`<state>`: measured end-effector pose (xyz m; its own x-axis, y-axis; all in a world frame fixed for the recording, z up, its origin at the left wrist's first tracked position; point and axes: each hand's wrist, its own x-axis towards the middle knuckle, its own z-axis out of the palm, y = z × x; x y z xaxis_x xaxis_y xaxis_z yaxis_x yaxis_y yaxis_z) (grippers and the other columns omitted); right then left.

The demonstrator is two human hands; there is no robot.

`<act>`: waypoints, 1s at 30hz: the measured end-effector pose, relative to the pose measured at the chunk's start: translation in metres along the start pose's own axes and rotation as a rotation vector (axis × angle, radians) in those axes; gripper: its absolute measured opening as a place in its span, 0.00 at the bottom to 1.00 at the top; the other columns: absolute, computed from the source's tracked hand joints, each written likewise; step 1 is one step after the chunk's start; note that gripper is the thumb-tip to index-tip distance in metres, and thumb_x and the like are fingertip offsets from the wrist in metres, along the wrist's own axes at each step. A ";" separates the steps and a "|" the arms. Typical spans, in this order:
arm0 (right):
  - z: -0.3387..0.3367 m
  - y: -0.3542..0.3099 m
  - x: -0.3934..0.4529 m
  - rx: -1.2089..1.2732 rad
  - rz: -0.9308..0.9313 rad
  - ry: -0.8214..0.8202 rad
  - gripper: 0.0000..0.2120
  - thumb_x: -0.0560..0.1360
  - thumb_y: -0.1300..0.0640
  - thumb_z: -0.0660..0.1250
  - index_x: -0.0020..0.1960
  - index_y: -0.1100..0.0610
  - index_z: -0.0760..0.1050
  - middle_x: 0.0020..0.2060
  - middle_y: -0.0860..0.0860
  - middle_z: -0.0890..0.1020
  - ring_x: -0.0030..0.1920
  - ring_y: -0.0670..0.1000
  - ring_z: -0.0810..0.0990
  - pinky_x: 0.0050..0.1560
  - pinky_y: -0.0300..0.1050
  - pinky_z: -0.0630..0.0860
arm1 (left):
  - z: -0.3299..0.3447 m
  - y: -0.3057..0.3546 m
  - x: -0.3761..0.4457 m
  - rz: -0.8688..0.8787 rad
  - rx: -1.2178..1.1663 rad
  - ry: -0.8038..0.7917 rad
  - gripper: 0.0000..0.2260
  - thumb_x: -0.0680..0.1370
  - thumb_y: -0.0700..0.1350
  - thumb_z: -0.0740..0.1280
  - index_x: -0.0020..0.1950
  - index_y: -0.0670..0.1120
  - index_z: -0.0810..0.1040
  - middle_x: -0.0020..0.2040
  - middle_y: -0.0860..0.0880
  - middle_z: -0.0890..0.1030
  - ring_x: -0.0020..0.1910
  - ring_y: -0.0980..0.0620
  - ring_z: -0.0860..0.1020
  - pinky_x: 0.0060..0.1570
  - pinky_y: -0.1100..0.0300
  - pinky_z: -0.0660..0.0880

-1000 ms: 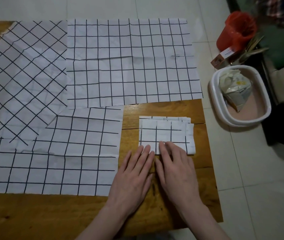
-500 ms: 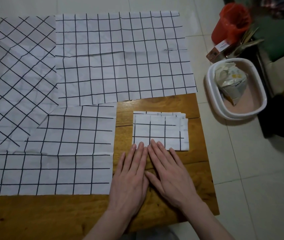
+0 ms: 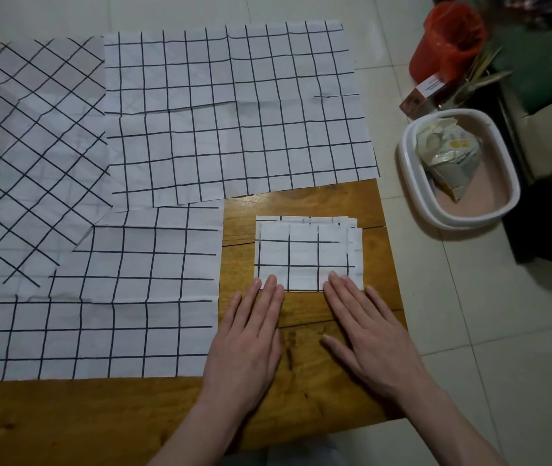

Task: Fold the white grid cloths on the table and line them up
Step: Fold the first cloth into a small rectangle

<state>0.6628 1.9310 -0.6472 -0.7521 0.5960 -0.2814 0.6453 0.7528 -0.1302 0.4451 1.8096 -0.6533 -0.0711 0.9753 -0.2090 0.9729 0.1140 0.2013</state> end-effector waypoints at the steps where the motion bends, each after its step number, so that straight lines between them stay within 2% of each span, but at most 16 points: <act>1: 0.000 0.003 -0.002 -0.002 0.004 0.000 0.36 0.85 0.34 0.47 0.85 0.54 0.48 0.85 0.50 0.50 0.84 0.49 0.49 0.80 0.53 0.52 | 0.000 -0.001 0.000 0.003 0.003 -0.001 0.30 0.85 0.52 0.53 0.85 0.44 0.53 0.86 0.46 0.53 0.85 0.46 0.52 0.79 0.45 0.56; 7: 0.002 0.016 -0.010 0.044 0.054 0.010 0.36 0.85 0.34 0.47 0.85 0.53 0.46 0.85 0.49 0.49 0.84 0.48 0.47 0.81 0.52 0.49 | 0.000 -0.003 0.000 0.013 0.018 -0.003 0.30 0.86 0.53 0.54 0.86 0.44 0.53 0.86 0.46 0.53 0.85 0.46 0.53 0.78 0.44 0.57; 10: -0.001 0.013 -0.009 0.081 0.054 0.046 0.34 0.86 0.35 0.47 0.85 0.53 0.50 0.85 0.49 0.52 0.84 0.48 0.50 0.82 0.51 0.48 | -0.002 -0.002 0.000 0.006 0.014 0.002 0.29 0.86 0.54 0.53 0.85 0.44 0.54 0.86 0.46 0.54 0.84 0.46 0.53 0.78 0.43 0.57; 12: -0.009 0.011 -0.004 0.124 0.075 0.104 0.31 0.86 0.38 0.49 0.83 0.53 0.60 0.83 0.50 0.61 0.82 0.49 0.59 0.81 0.50 0.52 | -0.003 -0.001 0.001 0.008 0.018 0.010 0.29 0.86 0.54 0.53 0.85 0.44 0.55 0.85 0.45 0.55 0.84 0.45 0.54 0.78 0.43 0.57; 14: -0.020 0.009 0.006 0.181 0.108 0.194 0.26 0.86 0.41 0.53 0.76 0.55 0.71 0.75 0.52 0.72 0.75 0.51 0.70 0.77 0.48 0.59 | -0.005 0.000 0.002 0.022 0.011 0.011 0.29 0.86 0.55 0.52 0.84 0.43 0.57 0.85 0.44 0.56 0.84 0.44 0.54 0.78 0.43 0.57; 15: -0.025 0.009 0.014 0.204 0.121 0.234 0.23 0.85 0.43 0.56 0.73 0.55 0.74 0.72 0.52 0.75 0.71 0.52 0.73 0.75 0.48 0.63 | -0.005 0.000 0.002 0.031 0.007 0.010 0.29 0.86 0.55 0.52 0.84 0.42 0.59 0.85 0.44 0.57 0.84 0.43 0.54 0.78 0.42 0.56; 18: -0.039 0.007 0.044 0.229 0.132 0.270 0.19 0.84 0.50 0.63 0.72 0.56 0.73 0.69 0.53 0.76 0.68 0.54 0.75 0.68 0.53 0.74 | -0.010 -0.003 0.007 0.054 -0.014 0.011 0.27 0.86 0.54 0.53 0.81 0.41 0.66 0.83 0.42 0.61 0.84 0.42 0.56 0.79 0.42 0.58; 22: -0.051 0.000 0.081 0.176 0.248 0.204 0.28 0.78 0.45 0.69 0.74 0.55 0.69 0.63 0.53 0.77 0.59 0.56 0.77 0.55 0.53 0.78 | -0.019 -0.007 0.018 0.074 -0.027 0.019 0.22 0.85 0.54 0.56 0.72 0.42 0.74 0.77 0.40 0.71 0.82 0.40 0.62 0.79 0.39 0.62; 27: -0.058 -0.016 0.089 0.234 0.399 0.144 0.27 0.79 0.46 0.69 0.73 0.55 0.70 0.60 0.53 0.78 0.57 0.56 0.77 0.55 0.51 0.76 | -0.021 -0.009 0.028 0.059 0.001 0.027 0.25 0.86 0.55 0.53 0.78 0.42 0.70 0.78 0.42 0.71 0.82 0.41 0.61 0.78 0.38 0.62; 30: -0.057 -0.025 0.079 0.349 0.480 0.145 0.21 0.80 0.46 0.69 0.69 0.53 0.71 0.57 0.50 0.78 0.53 0.52 0.77 0.50 0.46 0.74 | -0.019 -0.004 0.028 0.019 -0.006 0.052 0.26 0.86 0.56 0.51 0.80 0.42 0.68 0.80 0.42 0.69 0.82 0.42 0.62 0.78 0.39 0.63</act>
<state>0.5797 1.9756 -0.6115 -0.3612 0.8963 -0.2572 0.9042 0.2693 -0.3314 0.4349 1.8400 -0.6413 -0.0645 0.9857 -0.1555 0.9728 0.0968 0.2103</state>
